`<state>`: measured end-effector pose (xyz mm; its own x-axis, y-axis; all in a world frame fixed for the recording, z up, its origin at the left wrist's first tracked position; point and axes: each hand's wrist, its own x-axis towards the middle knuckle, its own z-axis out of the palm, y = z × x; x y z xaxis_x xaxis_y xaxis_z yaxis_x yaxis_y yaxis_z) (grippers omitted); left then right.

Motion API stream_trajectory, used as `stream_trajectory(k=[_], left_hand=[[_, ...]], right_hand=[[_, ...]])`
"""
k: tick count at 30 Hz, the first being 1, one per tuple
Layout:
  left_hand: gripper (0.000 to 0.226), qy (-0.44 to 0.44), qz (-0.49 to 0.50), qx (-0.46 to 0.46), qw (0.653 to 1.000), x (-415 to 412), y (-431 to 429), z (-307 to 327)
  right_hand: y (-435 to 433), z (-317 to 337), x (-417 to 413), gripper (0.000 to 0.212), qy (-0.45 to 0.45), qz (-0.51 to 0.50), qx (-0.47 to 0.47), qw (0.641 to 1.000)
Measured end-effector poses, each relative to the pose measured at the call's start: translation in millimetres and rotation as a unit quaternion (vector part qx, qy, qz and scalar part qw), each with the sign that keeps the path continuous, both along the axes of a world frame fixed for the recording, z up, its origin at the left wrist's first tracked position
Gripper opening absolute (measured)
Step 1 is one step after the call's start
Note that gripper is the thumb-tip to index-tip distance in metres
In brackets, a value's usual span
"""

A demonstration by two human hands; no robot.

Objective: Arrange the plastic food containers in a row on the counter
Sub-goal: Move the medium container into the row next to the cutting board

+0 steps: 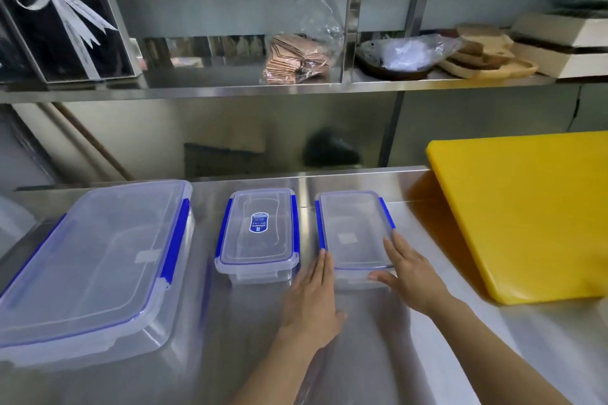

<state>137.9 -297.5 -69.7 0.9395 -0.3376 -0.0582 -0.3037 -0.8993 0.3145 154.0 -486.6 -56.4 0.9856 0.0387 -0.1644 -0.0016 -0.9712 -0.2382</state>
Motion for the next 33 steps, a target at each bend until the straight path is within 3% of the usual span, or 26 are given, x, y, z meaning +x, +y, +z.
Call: stream_trajectory(k=[2,5,11,15,19,24,27,29,31,33], left_hand=[[0.097,0.019,0.010,-0.023,1.000,15,-3,-3],[0.095,0.047,0.024,-0.054,0.997,29,-5,-5],[0.097,0.070,0.040,-0.096,0.992,31,-22,-4],[0.096,0.087,0.017,-0.099,0.991,33,-51,-1],[0.093,0.086,-0.019,-0.096,0.991,38,-90,6],[0.092,0.086,-0.045,-0.095,0.991,34,-127,12],[0.091,0.109,-0.051,-0.064,0.991,42,-117,23],[0.090,0.037,0.009,-0.058,0.998,64,-16,35],[0.087,0.018,-0.018,-0.055,0.998,73,-2,34],[0.077,-0.019,0.019,-0.097,0.995,68,20,33]], right_hand=[[0,-1,14,0.094,-0.006,-0.008,0.008,1.000],[-1,-5,24,0.094,-0.022,-0.008,0.007,1.000],[-23,-13,28,0.135,-0.031,0.013,-0.041,0.999],[-54,-12,23,0.135,-0.031,0.003,-0.070,0.997],[-91,-5,15,0.122,-0.017,-0.020,-0.075,0.997],[-125,-1,9,0.139,-0.007,-0.040,-0.097,0.994],[-116,2,18,0.137,0.001,-0.057,-0.084,0.995],[-30,17,64,0.136,-0.040,0.068,-0.094,0.993],[-35,19,66,0.138,-0.028,0.038,-0.117,0.992],[-36,23,61,0.126,-0.026,0.013,-0.119,0.993]])
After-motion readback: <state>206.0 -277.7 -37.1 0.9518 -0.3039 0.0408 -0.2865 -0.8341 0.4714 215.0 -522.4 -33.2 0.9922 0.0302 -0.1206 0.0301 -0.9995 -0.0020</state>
